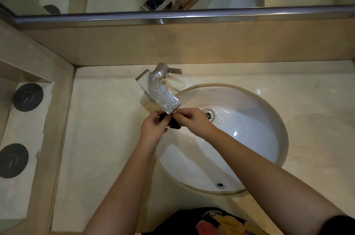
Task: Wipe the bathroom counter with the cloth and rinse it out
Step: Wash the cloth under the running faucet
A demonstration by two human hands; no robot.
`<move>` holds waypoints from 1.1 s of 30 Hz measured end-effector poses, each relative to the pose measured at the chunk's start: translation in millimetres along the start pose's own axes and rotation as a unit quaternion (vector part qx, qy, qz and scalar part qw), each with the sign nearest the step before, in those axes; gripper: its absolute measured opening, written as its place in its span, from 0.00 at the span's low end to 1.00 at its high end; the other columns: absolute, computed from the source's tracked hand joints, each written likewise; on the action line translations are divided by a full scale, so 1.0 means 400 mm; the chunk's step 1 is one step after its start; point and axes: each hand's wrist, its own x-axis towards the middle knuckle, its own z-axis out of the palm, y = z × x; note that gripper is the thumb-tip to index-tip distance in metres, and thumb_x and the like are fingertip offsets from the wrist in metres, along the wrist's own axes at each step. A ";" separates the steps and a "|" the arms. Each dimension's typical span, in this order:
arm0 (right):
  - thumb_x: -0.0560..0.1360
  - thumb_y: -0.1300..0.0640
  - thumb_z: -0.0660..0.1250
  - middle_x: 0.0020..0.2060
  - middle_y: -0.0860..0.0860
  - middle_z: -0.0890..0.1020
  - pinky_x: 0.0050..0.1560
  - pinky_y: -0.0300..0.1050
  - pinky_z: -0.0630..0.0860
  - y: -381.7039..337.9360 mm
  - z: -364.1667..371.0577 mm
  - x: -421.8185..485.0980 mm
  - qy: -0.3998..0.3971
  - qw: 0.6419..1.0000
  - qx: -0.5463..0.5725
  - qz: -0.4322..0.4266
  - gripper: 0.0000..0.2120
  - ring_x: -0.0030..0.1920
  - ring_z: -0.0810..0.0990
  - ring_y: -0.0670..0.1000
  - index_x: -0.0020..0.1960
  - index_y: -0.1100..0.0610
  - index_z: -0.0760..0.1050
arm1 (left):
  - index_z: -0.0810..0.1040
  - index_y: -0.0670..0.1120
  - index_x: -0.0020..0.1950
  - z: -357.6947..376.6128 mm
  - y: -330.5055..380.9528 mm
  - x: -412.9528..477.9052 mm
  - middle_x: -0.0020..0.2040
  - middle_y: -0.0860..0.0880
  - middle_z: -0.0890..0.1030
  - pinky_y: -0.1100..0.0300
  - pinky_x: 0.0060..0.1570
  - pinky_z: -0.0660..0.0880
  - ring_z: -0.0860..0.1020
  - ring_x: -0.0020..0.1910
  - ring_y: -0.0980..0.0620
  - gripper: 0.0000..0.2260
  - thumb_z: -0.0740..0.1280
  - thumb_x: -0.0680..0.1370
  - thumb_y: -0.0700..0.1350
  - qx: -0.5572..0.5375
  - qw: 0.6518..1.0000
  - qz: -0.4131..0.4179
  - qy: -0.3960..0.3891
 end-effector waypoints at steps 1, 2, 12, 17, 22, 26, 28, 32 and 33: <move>0.76 0.57 0.68 0.36 0.50 0.84 0.40 0.32 0.72 -0.001 0.007 0.003 0.024 1.000 -0.004 0.003 0.05 0.35 0.80 0.41 0.48 0.56 0.83 | 0.82 0.48 0.52 0.004 0.000 0.002 0.45 0.47 0.85 0.50 0.52 0.79 0.83 0.47 0.48 0.08 0.71 0.75 0.49 0.008 1.000 0.001 0.001; 0.74 0.58 0.70 0.37 0.53 0.85 0.38 0.32 0.72 0.000 0.012 0.006 0.053 0.999 -0.005 0.011 0.05 0.34 0.80 0.40 0.48 0.58 0.84 | 0.82 0.48 0.50 0.007 0.000 0.002 0.42 0.47 0.85 0.52 0.51 0.79 0.83 0.46 0.49 0.07 0.72 0.74 0.48 0.020 1.000 0.001 0.002; 0.69 0.62 0.73 0.39 0.49 0.86 0.43 0.38 0.77 0.031 0.015 0.019 0.076 0.990 -0.112 0.036 0.07 0.41 0.82 0.46 0.44 0.53 0.85 | 0.84 0.50 0.44 0.022 -0.027 0.004 0.41 0.49 0.85 0.54 0.50 0.79 0.83 0.42 0.52 0.09 0.73 0.71 0.36 0.108 0.994 0.024 0.019; 0.67 0.60 0.76 0.45 0.47 0.84 0.50 0.39 0.77 0.031 -0.014 0.022 0.032 0.996 -0.088 -0.004 0.14 0.45 0.81 0.46 0.52 0.53 0.82 | 0.81 0.43 0.52 0.007 -0.011 0.007 0.45 0.47 0.84 0.59 0.49 0.79 0.83 0.45 0.51 0.10 0.73 0.72 0.36 0.028 0.999 0.028 0.028; 0.72 0.61 0.71 0.49 0.50 0.83 0.45 0.33 0.71 0.020 -0.042 0.018 0.044 0.983 -0.175 -0.029 0.12 0.48 0.79 0.49 0.55 0.54 0.81 | 0.77 0.45 0.53 -0.015 -0.005 0.010 0.43 0.47 0.83 0.61 0.44 0.75 0.82 0.43 0.49 0.13 0.73 0.71 0.38 0.050 0.998 0.044 0.024; 0.74 0.58 0.70 0.54 0.50 0.81 0.56 0.42 0.72 0.011 -0.060 0.027 0.077 0.980 -0.176 -0.053 0.07 0.54 0.78 0.49 0.51 0.55 0.82 | 0.79 0.51 0.44 -0.019 -0.010 0.012 0.39 0.52 0.82 0.68 0.37 0.71 0.79 0.38 0.55 0.06 0.75 0.71 0.47 0.145 0.987 0.064 0.019; 0.74 0.61 0.69 0.43 0.49 0.84 0.49 0.41 0.75 -0.011 -0.055 0.021 0.057 0.992 -0.106 -0.045 0.04 0.44 0.82 0.47 0.46 0.54 0.80 | 0.79 0.52 0.43 -0.019 -0.017 0.013 0.38 0.53 0.82 0.70 0.35 0.70 0.80 0.37 0.56 0.05 0.74 0.71 0.45 0.173 0.982 0.071 0.016; 0.73 0.60 0.68 0.39 0.53 0.83 0.47 0.50 0.78 -0.028 -0.035 0.021 0.024 0.999 -0.035 -0.014 0.03 0.41 0.82 0.54 0.45 0.53 0.77 | 0.77 0.54 0.46 -0.012 -0.012 0.015 0.41 0.56 0.82 0.69 0.37 0.71 0.80 0.40 0.61 0.13 0.76 0.66 0.44 0.206 0.971 0.120 0.004; 0.74 0.59 0.68 0.40 0.56 0.84 0.48 0.53 0.78 -0.031 -0.031 0.021 0.005 1.000 0.000 -0.004 0.02 0.42 0.83 0.56 0.47 0.56 0.78 | 0.76 0.54 0.50 -0.005 -0.002 0.009 0.43 0.58 0.81 0.69 0.39 0.72 0.79 0.43 0.63 0.16 0.76 0.66 0.44 0.198 0.971 0.130 -0.008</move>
